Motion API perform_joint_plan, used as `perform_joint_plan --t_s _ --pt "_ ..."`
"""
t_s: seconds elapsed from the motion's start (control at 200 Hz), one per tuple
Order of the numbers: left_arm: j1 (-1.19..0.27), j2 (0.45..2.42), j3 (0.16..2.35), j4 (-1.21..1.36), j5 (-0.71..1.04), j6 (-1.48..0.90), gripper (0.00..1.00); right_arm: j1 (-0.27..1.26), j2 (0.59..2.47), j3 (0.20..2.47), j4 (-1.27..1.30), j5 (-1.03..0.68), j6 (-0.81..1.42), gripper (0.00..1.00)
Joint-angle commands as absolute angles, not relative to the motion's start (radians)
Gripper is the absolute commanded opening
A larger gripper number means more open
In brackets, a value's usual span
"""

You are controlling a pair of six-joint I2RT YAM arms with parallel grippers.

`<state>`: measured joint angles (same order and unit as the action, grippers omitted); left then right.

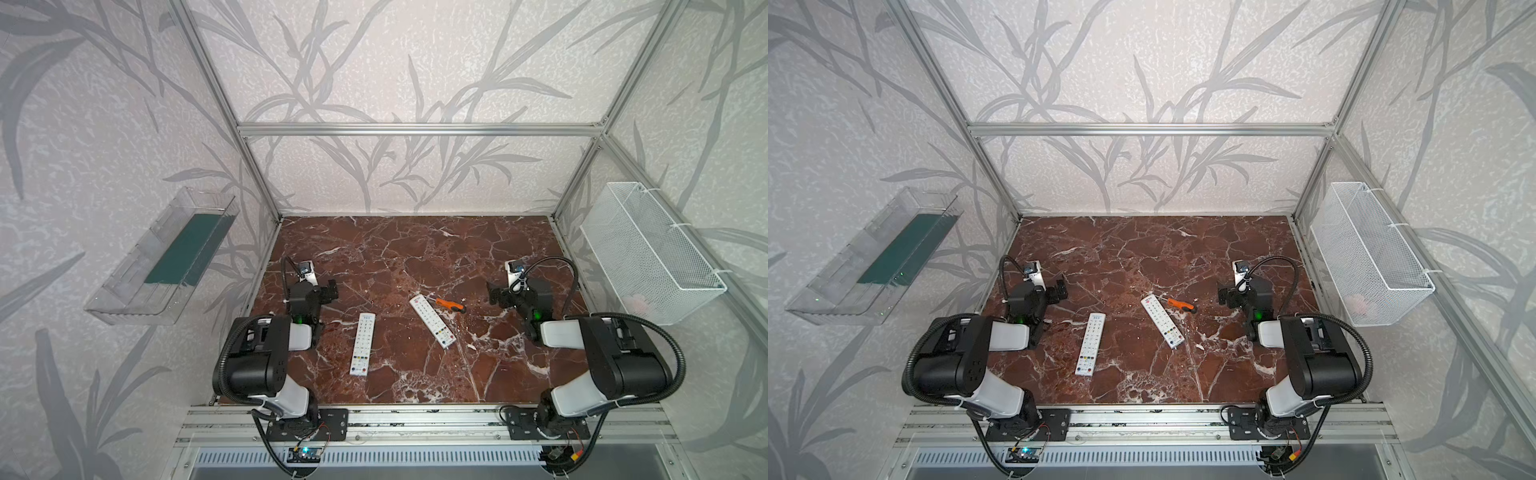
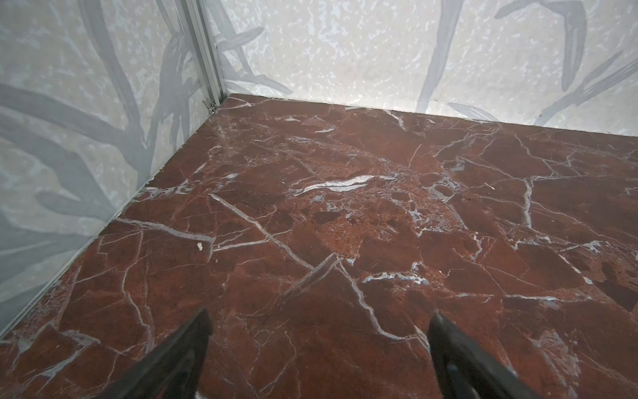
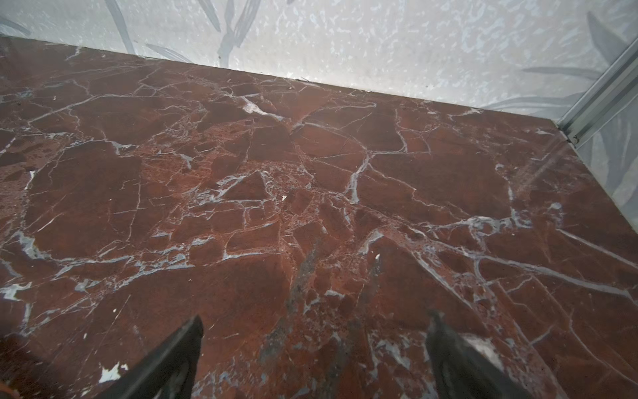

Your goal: Unload the batteries from the remote control

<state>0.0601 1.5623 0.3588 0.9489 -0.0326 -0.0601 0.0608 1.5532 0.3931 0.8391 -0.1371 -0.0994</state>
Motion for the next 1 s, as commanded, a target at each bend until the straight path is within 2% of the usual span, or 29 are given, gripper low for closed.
perform_joint_plan --t_s 0.0,0.995 --pt "0.054 1.567 0.376 0.947 -0.039 -0.043 0.99 0.067 1.542 0.405 0.845 -0.12 -0.102 0.99" --pt "0.035 1.568 0.376 0.948 -0.072 -0.029 0.99 0.067 1.542 0.405 0.843 -0.12 -0.101 0.99"
